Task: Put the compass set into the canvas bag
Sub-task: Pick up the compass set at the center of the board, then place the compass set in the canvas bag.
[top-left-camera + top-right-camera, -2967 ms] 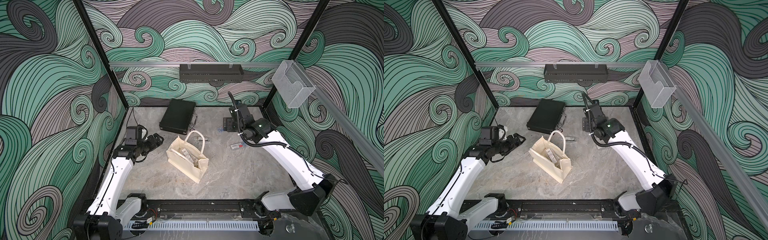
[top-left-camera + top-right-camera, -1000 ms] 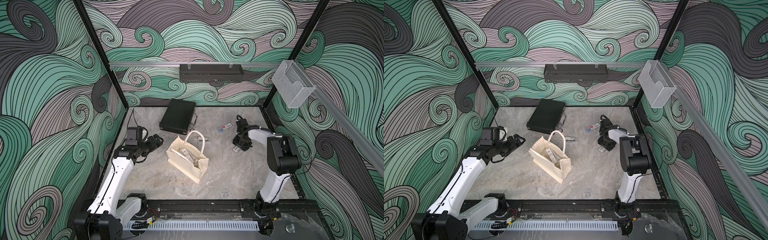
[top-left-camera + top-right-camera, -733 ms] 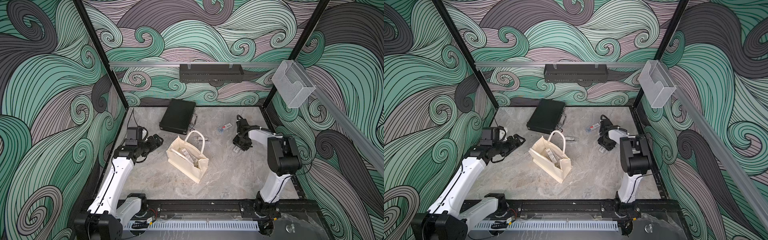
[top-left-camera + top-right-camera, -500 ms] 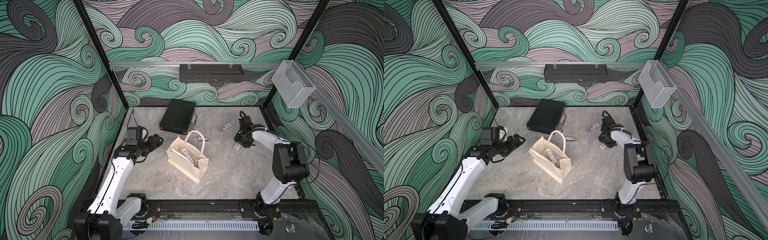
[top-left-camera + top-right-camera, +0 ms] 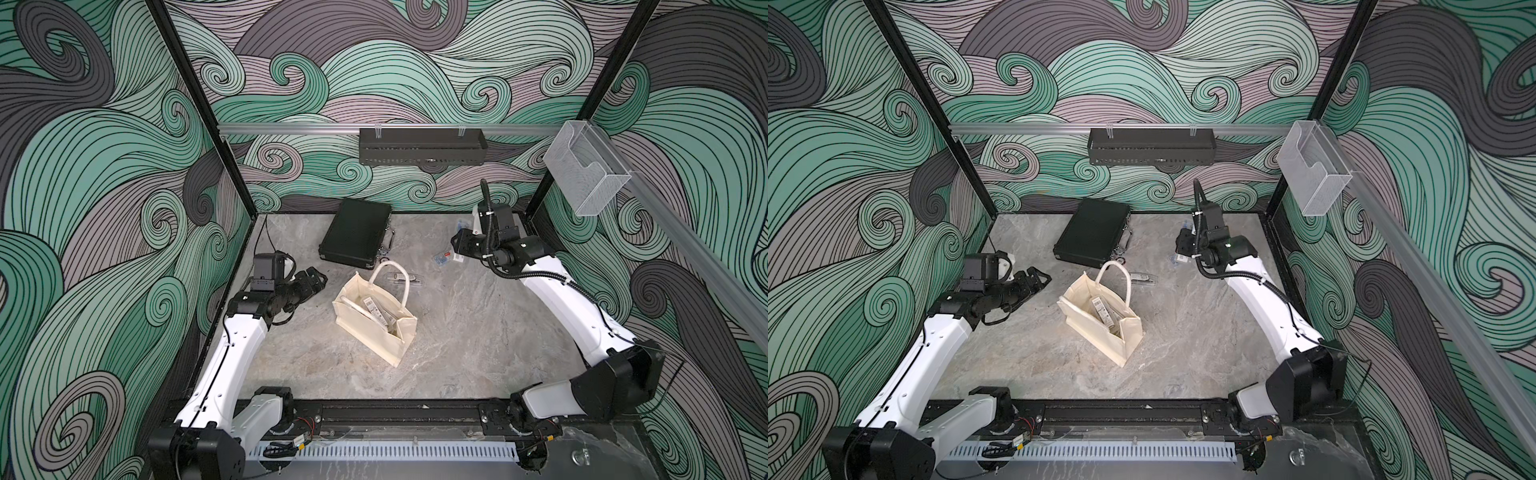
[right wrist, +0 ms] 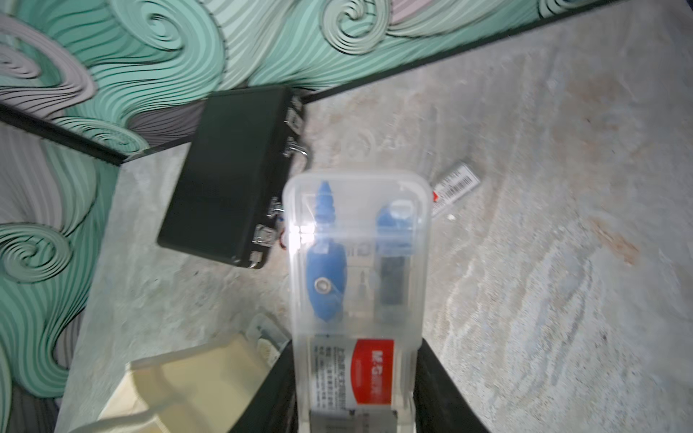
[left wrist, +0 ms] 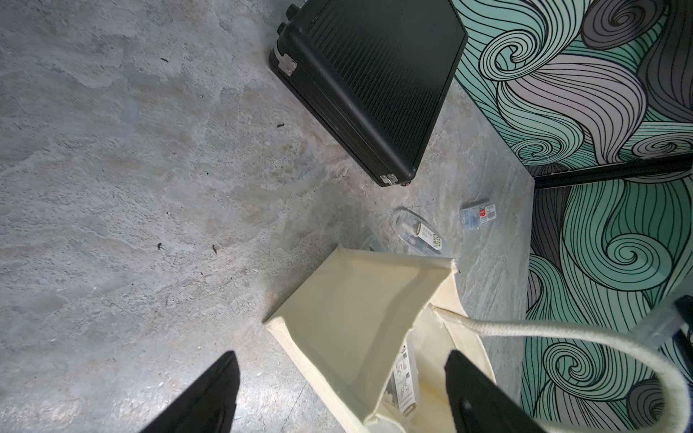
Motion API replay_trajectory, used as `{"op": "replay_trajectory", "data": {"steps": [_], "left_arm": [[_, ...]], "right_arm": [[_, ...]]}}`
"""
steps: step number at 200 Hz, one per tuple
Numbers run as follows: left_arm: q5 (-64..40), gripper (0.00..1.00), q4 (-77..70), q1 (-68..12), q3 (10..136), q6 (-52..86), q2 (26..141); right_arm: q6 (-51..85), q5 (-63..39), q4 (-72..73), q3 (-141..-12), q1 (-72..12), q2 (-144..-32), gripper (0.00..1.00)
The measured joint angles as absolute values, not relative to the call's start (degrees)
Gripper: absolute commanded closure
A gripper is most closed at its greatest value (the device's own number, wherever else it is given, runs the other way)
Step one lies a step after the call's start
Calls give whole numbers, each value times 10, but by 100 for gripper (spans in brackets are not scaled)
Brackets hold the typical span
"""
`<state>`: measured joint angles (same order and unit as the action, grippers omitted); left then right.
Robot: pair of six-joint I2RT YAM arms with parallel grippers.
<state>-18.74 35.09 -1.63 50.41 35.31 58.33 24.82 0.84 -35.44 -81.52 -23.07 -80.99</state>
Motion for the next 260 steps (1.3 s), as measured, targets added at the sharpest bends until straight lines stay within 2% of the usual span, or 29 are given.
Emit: {"op": "replay_trajectory", "data": {"steps": [75, 134, 169, 260], "left_arm": [[-190, 13, 351, -16, 504, 355, 574], [-191, 13, 351, -16, 504, 357, 571], [-191, 13, 351, -16, 504, 357, 571], [-191, 13, 351, -16, 491, 359, 563]], "right_arm": [[146, 2, -352, -905, -398, -792, 57], [77, 31, -382, -983, -504, -875, 57], [55, 39, -420, -1007, -538, -938, 56], [36, 30, -511, -1025, -563, -1032, 56]]}}
